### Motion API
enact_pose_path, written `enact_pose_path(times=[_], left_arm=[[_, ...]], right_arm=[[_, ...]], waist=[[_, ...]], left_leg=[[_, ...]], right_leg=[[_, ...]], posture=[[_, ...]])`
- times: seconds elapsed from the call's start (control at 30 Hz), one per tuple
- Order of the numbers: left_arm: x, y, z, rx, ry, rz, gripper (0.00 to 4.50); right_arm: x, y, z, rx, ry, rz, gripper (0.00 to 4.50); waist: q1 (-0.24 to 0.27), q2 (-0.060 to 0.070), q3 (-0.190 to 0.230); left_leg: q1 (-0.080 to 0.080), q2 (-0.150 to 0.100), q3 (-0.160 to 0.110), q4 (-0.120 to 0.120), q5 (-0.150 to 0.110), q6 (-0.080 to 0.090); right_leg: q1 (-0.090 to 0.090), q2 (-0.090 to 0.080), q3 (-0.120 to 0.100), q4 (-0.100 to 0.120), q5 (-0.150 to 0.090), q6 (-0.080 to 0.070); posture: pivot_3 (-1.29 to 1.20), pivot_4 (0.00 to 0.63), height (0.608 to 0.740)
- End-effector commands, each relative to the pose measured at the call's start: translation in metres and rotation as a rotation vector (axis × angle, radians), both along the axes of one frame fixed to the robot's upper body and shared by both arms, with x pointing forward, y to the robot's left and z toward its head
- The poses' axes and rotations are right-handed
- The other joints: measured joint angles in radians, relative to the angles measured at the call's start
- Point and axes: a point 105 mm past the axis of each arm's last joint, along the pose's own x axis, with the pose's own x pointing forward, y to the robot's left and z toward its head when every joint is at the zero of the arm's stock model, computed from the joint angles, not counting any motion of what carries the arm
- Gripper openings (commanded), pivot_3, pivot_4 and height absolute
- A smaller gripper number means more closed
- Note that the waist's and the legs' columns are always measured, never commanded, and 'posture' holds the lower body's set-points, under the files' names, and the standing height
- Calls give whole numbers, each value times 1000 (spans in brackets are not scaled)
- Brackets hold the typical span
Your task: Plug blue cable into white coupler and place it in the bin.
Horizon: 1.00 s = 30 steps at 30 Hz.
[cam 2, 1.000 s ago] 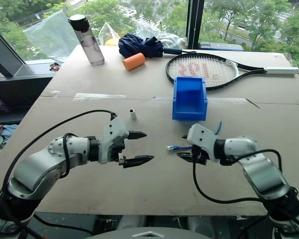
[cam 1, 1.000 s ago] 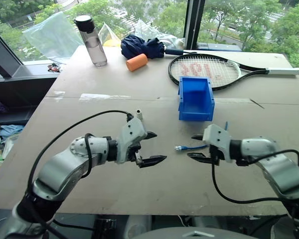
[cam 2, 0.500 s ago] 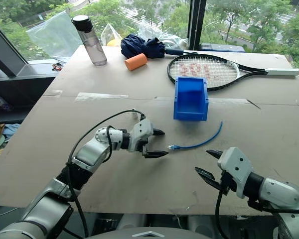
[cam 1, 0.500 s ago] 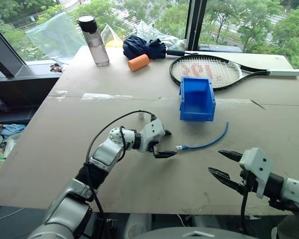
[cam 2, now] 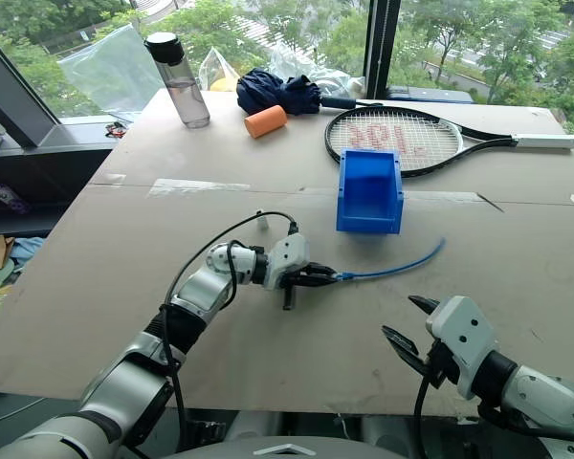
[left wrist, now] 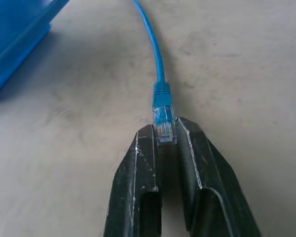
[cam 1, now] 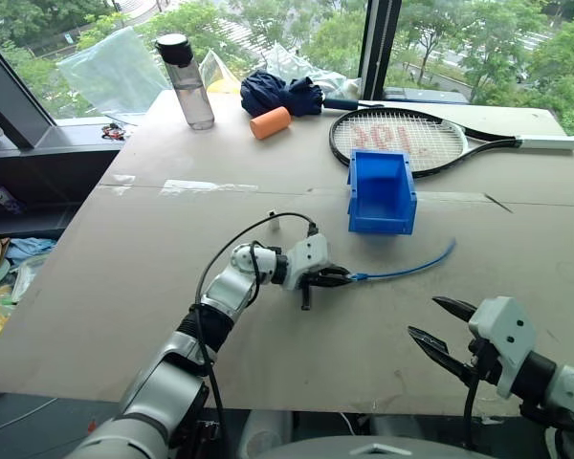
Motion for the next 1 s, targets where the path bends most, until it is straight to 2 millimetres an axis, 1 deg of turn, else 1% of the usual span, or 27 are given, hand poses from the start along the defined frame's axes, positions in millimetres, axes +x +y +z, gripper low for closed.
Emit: enact_pose_path(times=[0.03,0.23,0.27,0.33,0.4,0.43,0.47,0.53,0.6,0.7,0.77,0.87,0.97,1.0], left_arm=[[-12,-3,-11,24,46,-63,73],[-6,-1,-7,7,54,-32,73],[-4,0,-5,-7,68,-23,73],[-2,5,11,-97,179,9,73],[-8,12,37,-218,359,-2,73],[-12,15,46,-252,418,-14,73],[-18,20,60,-298,518,-39,73],[-24,27,81,-358,628,-56,73],[-26,30,99,-411,696,-52,73],[-30,31,121,-464,751,-49,73],[-34,32,130,-487,770,-48,73],[-37,31,138,-503,780,-36,73],[-41,28,144,-518,791,-41,0],[-43,26,145,-515,793,-49,0]], right_arm=[[2,4,5,2,-43,12,3060],[11,7,6,27,-58,4,3060],[13,9,6,56,-49,-6,3060],[17,14,5,170,12,-45,3060],[21,25,10,401,75,-79,3060],[23,28,12,490,100,-93,3060],[24,32,14,572,126,-88,3060],[24,41,19,659,156,-64,3060],[29,49,30,751,154,-48,3060],[34,59,46,851,155,-19,3060],[39,66,54,905,159,2,3060],[44,71,61,947,175,39,3060],[47,75,65,972,197,84,2282],[49,75,67,980,198,90,1818]], waist=[[-1,0,0],[-1,0,0],[-1,0,0],[-2,-1,0],[-6,0,1],[-9,0,2],[-12,0,2],[-22,1,3],[-24,1,3],[-26,1,3],[-27,1,3],[-29,2,4],[-28,2,4],[-28,2,4]], left_leg=[[0,0,0,0,0,0],[0,0,0,0,0,0],[0,0,0,0,0,0],[0,0,-1,0,0,0],[-1,1,-1,0,0,0],[-1,1,-2,0,0,0],[-1,2,-3,-1,0,0],[-2,3,-5,-1,0,0],[-2,3,-6,-1,0,0],[-1,2,-12,-1,0,0],[-1,1,-13,-1,0,0],[-2,1,-15,-1,0,0],[-2,1,-17,-1,0,0],[-2,1,-17,-1,0,0]], right_leg=[[0,0,0,0,0,0],[0,0,0,0,0,0],[0,0,0,0,0,0],[0,0,0,0,0,0],[-1,1,-1,1,0,0],[-1,1,-1,1,0,0],[-1,1,-2,1,0,0],[-1,2,-4,2,0,0],[-1,1,-4,2,0,0],[0,1,-5,1,0,1],[0,1,-6,1,0,1],[0,1,-7,2,1,2],[0,1,-9,2,1,2],[0,1,-9,2,1,2]], posture=[[0,150,740],[0,150,740],[0,150,740],[0,150,740],[0,150,740],[0,150,740],[0,150,740],[0,150,740],[0,150,740],[0,150,740],[0,150,740],[0,150,740],[0,150,740],[0,150,740]])
